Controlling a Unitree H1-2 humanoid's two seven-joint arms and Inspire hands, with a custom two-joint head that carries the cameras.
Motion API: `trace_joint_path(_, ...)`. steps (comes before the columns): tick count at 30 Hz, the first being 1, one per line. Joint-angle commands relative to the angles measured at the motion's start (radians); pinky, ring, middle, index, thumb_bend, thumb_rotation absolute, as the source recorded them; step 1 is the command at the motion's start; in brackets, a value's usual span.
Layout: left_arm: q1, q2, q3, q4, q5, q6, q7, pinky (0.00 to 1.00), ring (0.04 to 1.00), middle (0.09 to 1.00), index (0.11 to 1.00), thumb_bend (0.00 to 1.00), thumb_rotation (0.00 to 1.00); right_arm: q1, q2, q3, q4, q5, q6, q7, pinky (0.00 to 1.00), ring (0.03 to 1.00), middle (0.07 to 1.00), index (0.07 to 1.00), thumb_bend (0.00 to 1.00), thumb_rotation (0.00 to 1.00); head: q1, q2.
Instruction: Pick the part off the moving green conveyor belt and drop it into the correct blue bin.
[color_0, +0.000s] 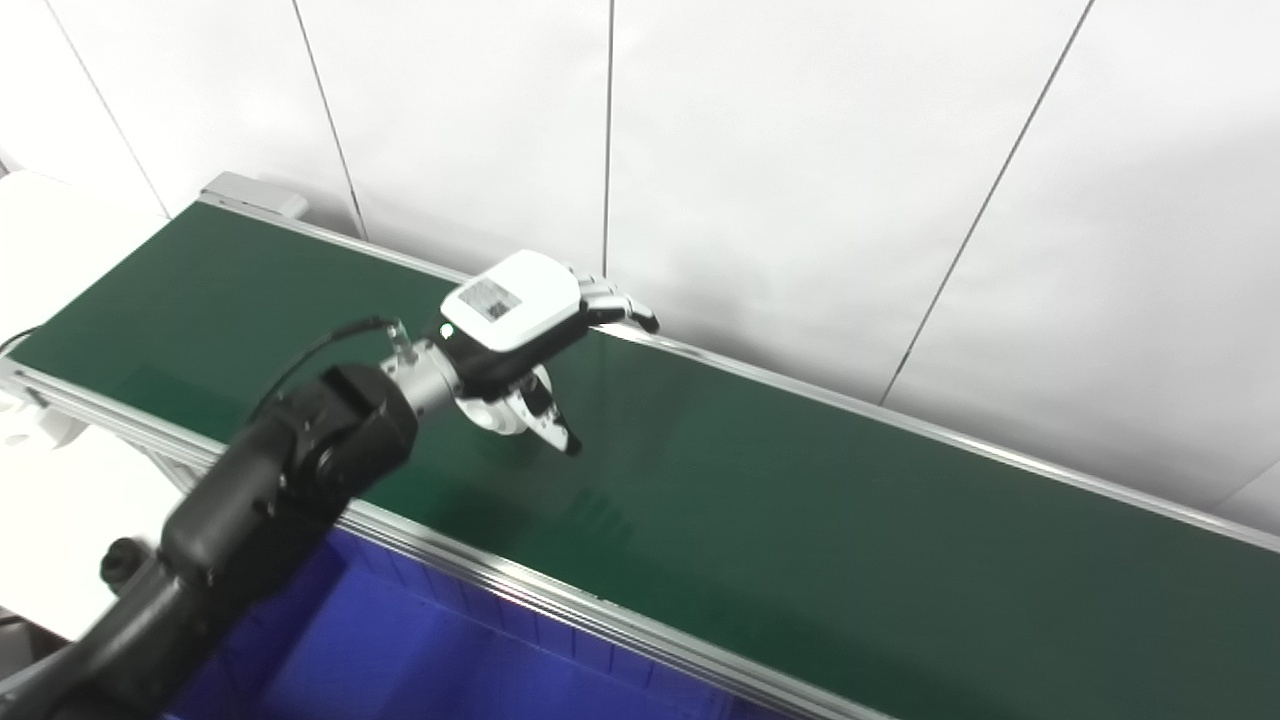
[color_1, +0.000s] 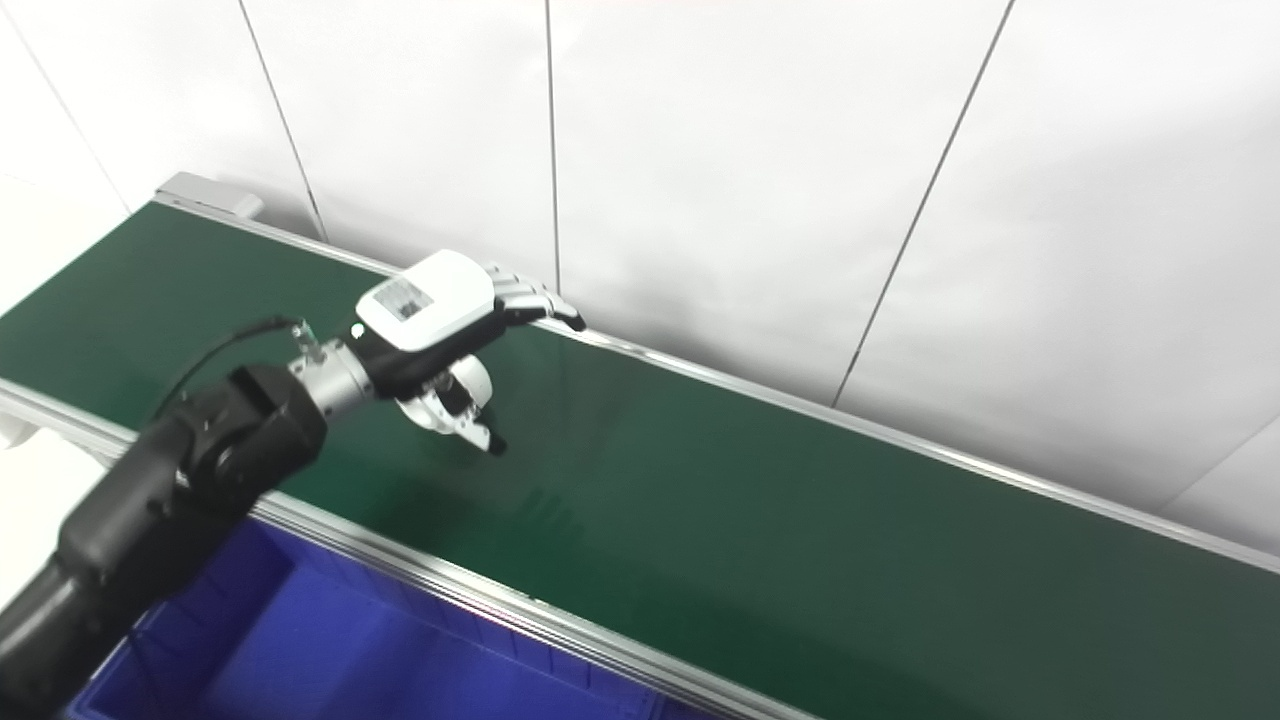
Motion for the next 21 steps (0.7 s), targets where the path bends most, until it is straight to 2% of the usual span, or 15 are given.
trace_joint_path(1, -0.051, 0.035, -0.006, 0.026, 0.021, -0.012, 0.012, 0.82, 0.832, 0.824, 0.798, 1.0, 0.16, 0.014, 0.007, 0.002, -0.022, -0.004, -0.063, 0.002, 1.0, 1.0, 1.0, 1.0, 0.81, 1.0, -0.002, 0.001)
trace_joint_path(10, -0.154, 0.057, -0.064, 0.247, 0.071, -0.057, 0.055, 0.84, 0.836, 0.834, 0.815, 1.0, 0.17, 0.023, 0.018, 0.008, -0.026, 0.014, -0.063, 0.013, 1.0, 1.0, 1.0, 1.0, 0.81, 0.99, -0.013, 0.01)
trace_joint_path(16, -0.178, 0.054, -0.099, 0.319, 0.08, -0.064, 0.066, 0.81, 0.833, 0.835, 0.809, 1.0, 0.2, 0.03, 0.027, 0.011, -0.037, 0.009, -0.062, 0.01, 1.0, 1.0, 1.0, 1.0, 0.82, 0.99, -0.02, 0.016)
trace_joint_path(21, -0.175, 0.048, -0.124, 0.323, 0.076, -0.043, 0.027, 0.82, 0.845, 0.843, 0.81, 1.0, 0.21, 0.032, 0.029, 0.014, -0.039, 0.008, -0.062, 0.013, 1.0, 1.0, 1.0, 1.0, 0.83, 0.98, -0.027, 0.021)
